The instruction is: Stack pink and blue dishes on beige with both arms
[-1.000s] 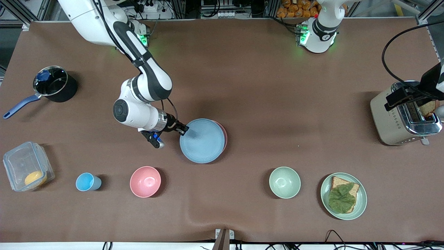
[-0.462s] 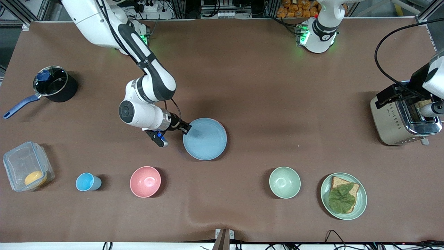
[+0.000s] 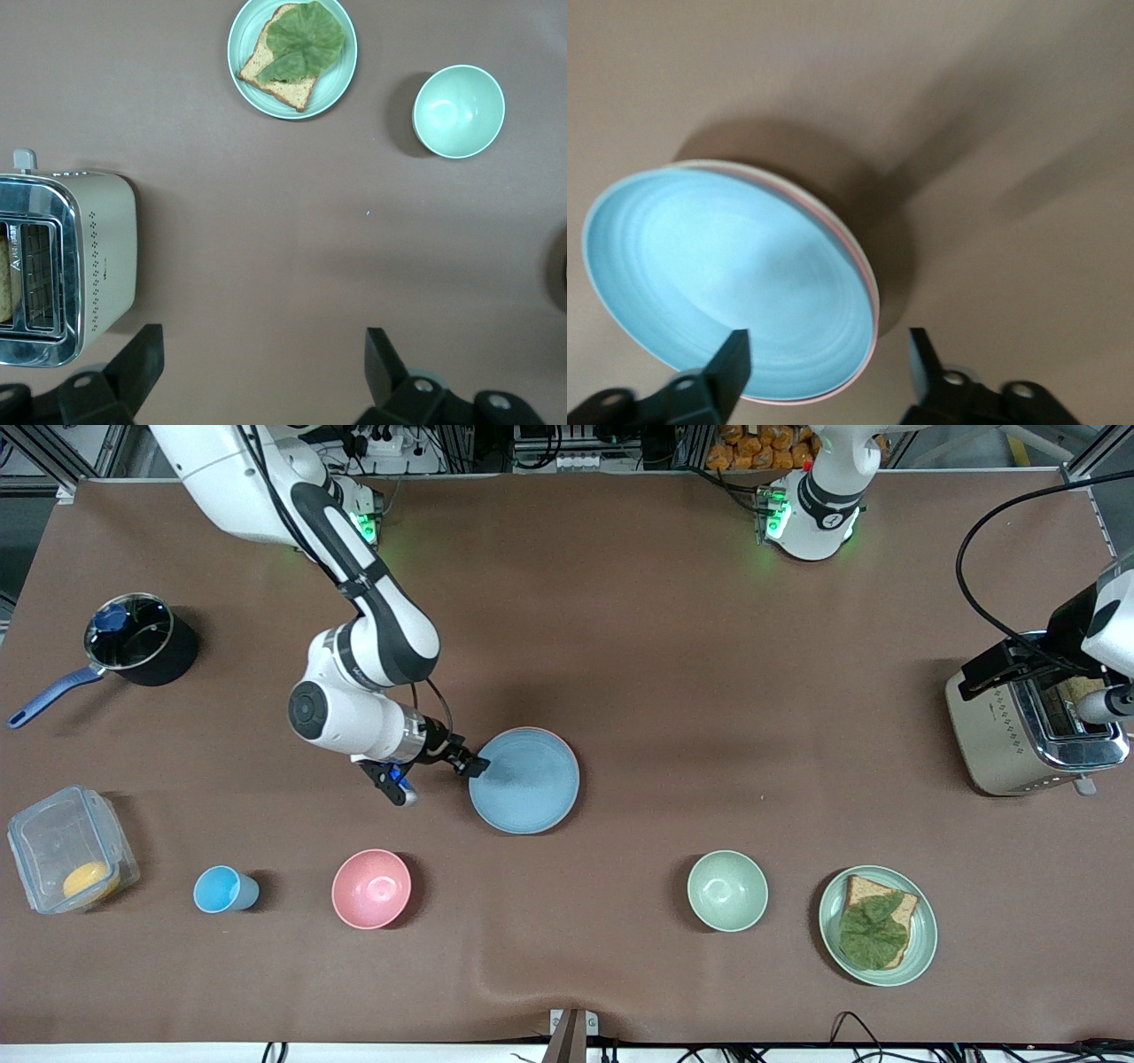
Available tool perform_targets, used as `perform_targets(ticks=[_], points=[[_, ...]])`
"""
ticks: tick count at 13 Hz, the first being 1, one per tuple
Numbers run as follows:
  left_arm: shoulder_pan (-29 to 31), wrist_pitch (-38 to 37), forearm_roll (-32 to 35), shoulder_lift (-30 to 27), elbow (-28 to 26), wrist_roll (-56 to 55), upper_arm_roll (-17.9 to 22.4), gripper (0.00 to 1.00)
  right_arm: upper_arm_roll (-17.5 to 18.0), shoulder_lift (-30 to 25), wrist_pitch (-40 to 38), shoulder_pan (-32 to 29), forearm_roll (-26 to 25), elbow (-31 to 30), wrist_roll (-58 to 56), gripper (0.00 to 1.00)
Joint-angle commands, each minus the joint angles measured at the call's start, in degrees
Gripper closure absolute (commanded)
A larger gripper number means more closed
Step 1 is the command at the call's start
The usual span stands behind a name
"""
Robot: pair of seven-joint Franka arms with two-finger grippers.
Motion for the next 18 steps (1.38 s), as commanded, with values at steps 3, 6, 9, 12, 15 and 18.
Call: perform_targets(ticks=[3, 6, 9, 12, 15, 18], points=[[-0.34, -0.75, -0.4, -0.77, -0.35, -1.31, -0.16, 0.0, -0.79, -4.74, -20.11, -11.28, -11.9, 4.88, -11.97, 0.0], [-0.17, -0.66, -0.4, -0.77, -0.35, -1.14, -0.43, 0.0, -0.79, -8.07, -25.84, -19.27, -13.85, 4.89, -27.0, 0.0], [0.1, -0.66, -0.74, -0.77, -0.35, -1.05, -0.43, 0.0, -0.8, -13.42, -29.36, -22.55, -18.83, 4.63, -33.01, 0.0], [0.1, -0.66, -1.1, -0.77, -0.35, -1.05, -0.43, 0.0, -0.09, -19.49, -32.53, -21.07, -27.54, 4.89, -35.28, 0.0], [-0.08, -0.4, -1.1, -0.68, -0.35, -1.14, -0.43, 0.0, 0.08, -24.15, -35.25, -20.44, -30.81, 5.76, -43.8, 0.0], [-0.25, -0.4, -0.92, -0.68, -0.35, -0.87, -0.43, 0.0, 0.0, -24.25, -44.64, -20.44, -32.13, 15.4, -50.58, 0.0]])
